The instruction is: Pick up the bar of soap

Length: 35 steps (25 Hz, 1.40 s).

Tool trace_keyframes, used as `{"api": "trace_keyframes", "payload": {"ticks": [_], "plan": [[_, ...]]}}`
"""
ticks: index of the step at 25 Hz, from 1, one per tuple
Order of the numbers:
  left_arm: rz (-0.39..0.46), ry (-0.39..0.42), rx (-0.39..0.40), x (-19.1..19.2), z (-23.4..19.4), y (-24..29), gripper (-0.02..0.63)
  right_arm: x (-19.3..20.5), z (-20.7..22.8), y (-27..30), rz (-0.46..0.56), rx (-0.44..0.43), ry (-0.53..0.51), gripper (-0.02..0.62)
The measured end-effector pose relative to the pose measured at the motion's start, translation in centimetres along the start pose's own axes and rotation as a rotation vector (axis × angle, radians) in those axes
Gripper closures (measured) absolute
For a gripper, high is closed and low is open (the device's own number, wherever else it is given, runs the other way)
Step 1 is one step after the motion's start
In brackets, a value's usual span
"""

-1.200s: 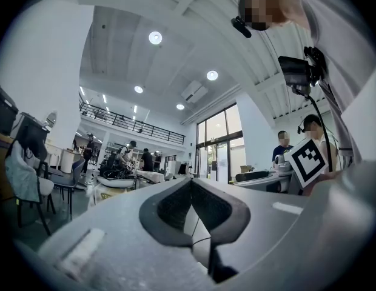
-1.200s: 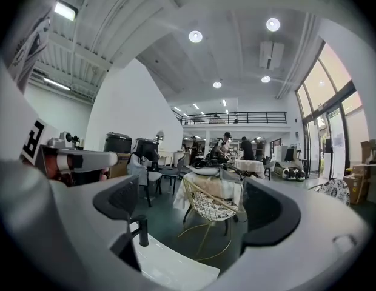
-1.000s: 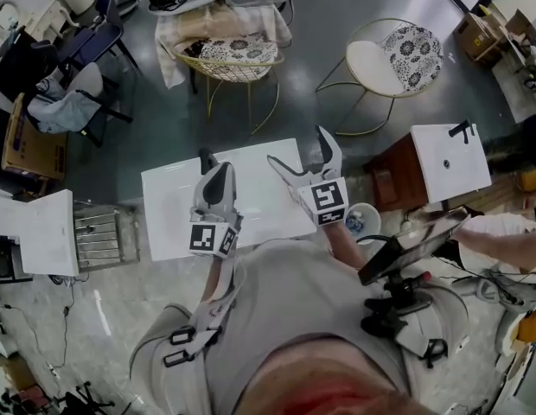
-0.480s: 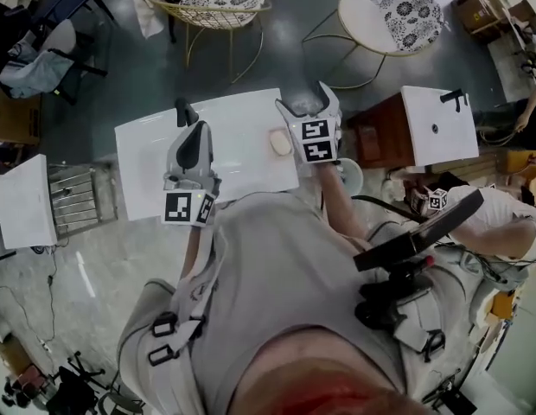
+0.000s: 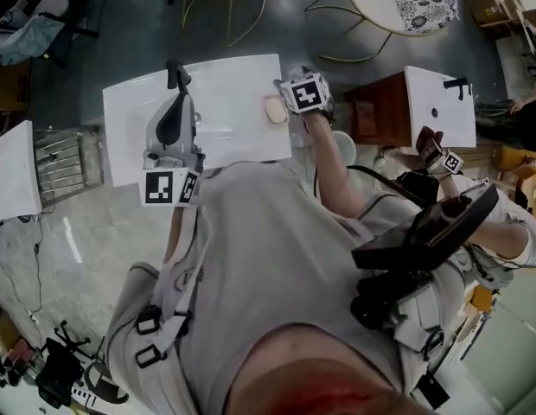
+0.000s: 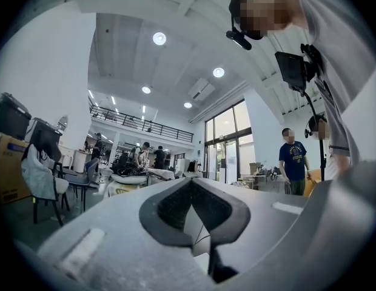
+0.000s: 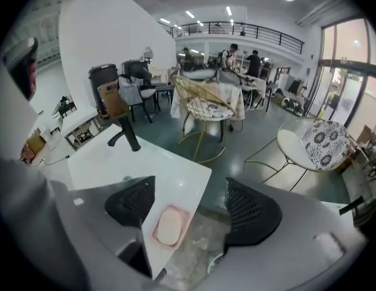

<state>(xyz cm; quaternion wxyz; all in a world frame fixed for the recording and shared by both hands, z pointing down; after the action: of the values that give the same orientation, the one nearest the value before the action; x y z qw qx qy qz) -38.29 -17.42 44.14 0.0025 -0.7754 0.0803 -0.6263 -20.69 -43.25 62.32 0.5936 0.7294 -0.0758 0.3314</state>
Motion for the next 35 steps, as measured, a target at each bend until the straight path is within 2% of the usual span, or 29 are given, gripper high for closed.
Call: {"api": "trace_keyframes", "payload": {"ticks": [5,8,10,13,17,20,23,26,28,32,35], "plan": [[-0.009,0.006,-0.024,0.4,-0.5,-0.8,0.607,3.8,-0.5,4.9,-0.168,-0.069,-0.043,0.256],[-0.008,0.003,-0.042,0.6,-0.7,-1.3,0.607,5.5,-1.4,7.4,-0.2,-0.119,-0.094,0.269],[-0.006,0.002,-0.051,0.7,-0.9,-1.7,0.607,6.7,-2.5,8.4,-0.22,-0.171,-0.092,0.27],[-0.002,-0.002,-0.065,0.6,-1.2,-2.1,0.607,8.4,-2.8,9.4,-0.286,-0.165,-0.093,0.273],[0.002,-0.005,-0.077,0.4,-1.6,-2.6,0.607,9.4,-3.4,10.9,-0.322,-0.179,-0.092,0.282],[-0.001,-0.011,-0.087,0.6,-1.9,-3.0,0.607,10.0,-3.8,12.0,-0.37,-0.173,-0.14,0.282],[-0.003,-0.012,-0.093,0.7,-2.1,-3.3,0.607,10.2,-3.7,12.8,-0.412,-0.123,-0.204,0.288],[-0.004,-0.012,-0.099,0.8,-2.2,-3.3,0.607,10.5,-4.1,13.9,-0.418,-0.136,-0.224,0.293],[-0.003,-0.012,-0.105,0.9,-2.3,-3.4,0.607,10.3,-4.4,14.5,-0.395,-0.156,-0.221,0.322],[-0.001,-0.019,-0.112,1.2,-2.7,-3.4,0.607,10.4,-4.8,15.6,-0.381,-0.278,-0.13,0.342],[-0.002,-0.02,-0.11,1.2,-2.6,-3.2,0.607,10.2,-4.7,15.8,-0.379,-0.321,-0.11,0.347]]}}
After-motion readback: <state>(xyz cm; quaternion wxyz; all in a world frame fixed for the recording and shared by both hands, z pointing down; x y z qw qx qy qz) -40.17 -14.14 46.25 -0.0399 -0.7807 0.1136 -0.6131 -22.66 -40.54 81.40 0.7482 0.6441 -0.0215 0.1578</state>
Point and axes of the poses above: the fingertips, and each gripper's own axes: y forward along the fingers, z to its right, x out of its underside, the point moved 8 cm from there along -y, backward along the fingers, and after that the axes turned 7 degrees about -y, right-handed, at the moved point
